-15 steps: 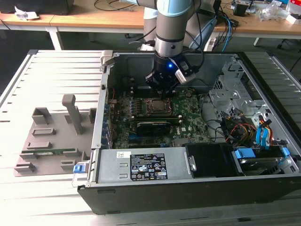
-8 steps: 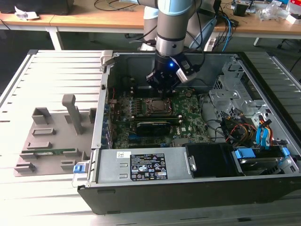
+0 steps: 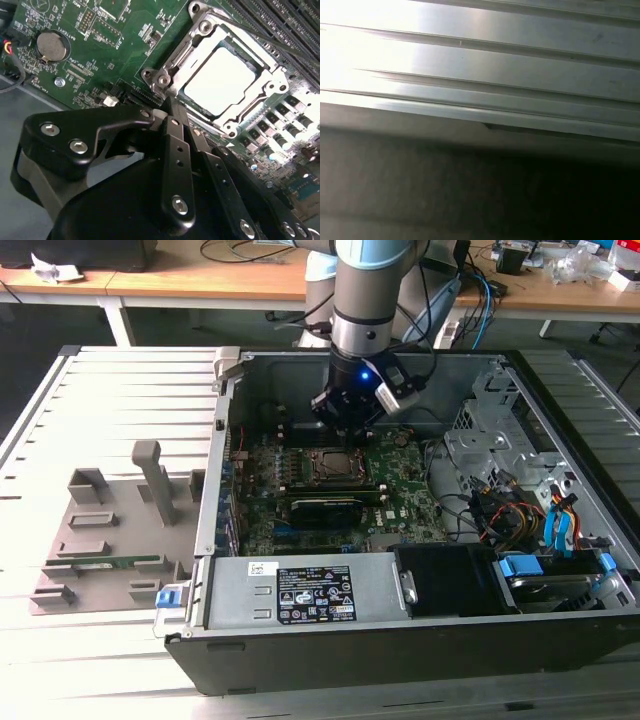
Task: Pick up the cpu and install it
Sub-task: 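Install the first cpu locking lever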
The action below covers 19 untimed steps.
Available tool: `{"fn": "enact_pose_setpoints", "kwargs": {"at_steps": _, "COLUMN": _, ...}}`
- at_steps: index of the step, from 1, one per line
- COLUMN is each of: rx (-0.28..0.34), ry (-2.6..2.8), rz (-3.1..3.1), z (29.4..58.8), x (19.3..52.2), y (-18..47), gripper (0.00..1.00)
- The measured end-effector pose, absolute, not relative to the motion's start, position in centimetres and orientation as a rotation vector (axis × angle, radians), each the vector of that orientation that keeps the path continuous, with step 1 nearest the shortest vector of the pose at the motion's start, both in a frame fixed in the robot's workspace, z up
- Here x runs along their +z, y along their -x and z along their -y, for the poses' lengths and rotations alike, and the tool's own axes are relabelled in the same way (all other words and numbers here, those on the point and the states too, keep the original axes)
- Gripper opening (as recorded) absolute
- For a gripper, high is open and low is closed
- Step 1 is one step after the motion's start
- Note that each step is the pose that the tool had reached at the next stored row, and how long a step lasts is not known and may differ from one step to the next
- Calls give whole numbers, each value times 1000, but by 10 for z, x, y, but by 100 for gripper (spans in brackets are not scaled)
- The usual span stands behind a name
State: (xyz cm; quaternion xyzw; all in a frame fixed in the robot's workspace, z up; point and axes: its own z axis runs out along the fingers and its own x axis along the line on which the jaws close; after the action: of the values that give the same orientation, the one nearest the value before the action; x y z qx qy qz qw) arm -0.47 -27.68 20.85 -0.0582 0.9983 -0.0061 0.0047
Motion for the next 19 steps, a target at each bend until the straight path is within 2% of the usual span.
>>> {"fn": "enact_pose_setpoints", "kwargs": {"at_steps": 9, "rx": -31, "ry": 181, "rz": -3114, "z": 304, "x": 225, "y": 6, "gripper": 11}}
{"fn": "enact_pose_setpoints", "kwargs": {"at_steps": 19, "rx": -43, "ry": 180, "rz": -3095, "z": 316, "x": 244, "y": 9, "gripper": 11}}
